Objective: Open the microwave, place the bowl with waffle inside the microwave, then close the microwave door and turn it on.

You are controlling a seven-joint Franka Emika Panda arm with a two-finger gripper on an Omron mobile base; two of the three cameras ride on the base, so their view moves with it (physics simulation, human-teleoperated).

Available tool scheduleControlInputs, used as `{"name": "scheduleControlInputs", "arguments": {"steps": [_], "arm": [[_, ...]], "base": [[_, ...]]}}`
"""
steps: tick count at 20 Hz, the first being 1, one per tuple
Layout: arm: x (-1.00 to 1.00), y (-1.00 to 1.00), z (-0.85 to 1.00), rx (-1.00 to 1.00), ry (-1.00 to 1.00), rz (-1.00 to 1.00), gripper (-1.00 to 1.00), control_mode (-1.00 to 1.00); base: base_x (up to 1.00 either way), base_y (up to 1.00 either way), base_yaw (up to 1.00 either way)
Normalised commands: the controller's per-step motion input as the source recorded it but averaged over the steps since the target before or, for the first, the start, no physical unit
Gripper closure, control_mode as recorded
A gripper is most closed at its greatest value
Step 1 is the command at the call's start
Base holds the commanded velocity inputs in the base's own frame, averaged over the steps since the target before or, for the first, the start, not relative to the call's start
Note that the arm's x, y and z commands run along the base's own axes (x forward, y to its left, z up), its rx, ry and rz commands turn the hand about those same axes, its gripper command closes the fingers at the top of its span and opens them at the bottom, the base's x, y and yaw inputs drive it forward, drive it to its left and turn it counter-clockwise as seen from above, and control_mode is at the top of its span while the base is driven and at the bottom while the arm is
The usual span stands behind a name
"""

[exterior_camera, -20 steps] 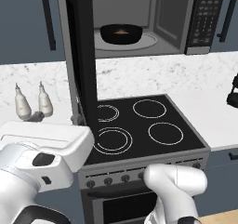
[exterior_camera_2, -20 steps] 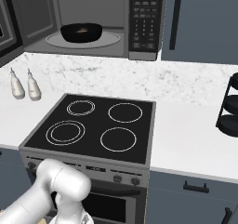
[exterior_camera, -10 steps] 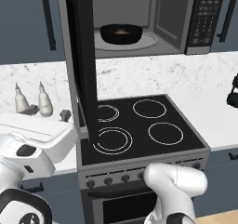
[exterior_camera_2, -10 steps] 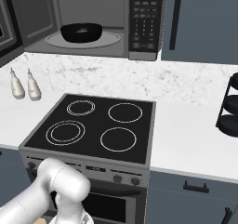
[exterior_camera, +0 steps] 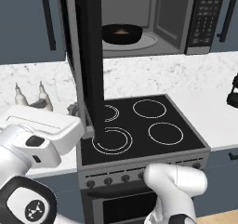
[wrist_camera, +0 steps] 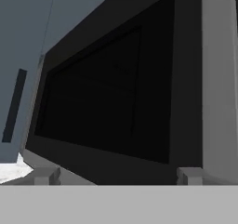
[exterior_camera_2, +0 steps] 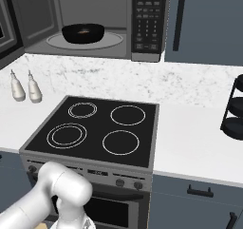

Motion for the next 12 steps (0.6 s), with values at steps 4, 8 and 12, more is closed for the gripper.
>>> {"name": "scheduleControlInputs", "arguments": {"steps": [4, 8, 12], "arm": [[0.02, -0.54, 0.00, 0.00, -0.02, 0.00, -1.00, -1.00], [0.00, -0.76, 0.00, 0.01, 0.00, 0.00, -1.00, -1.00], [0.01, -0.77, 0.00, 0.01, 0.00, 0.00, -1.00, -1.00]], "base": [[0.00, 0.00, 0.00], [0.00, 0.00, 0.00], [0.00, 0.00, 0.00]]}}
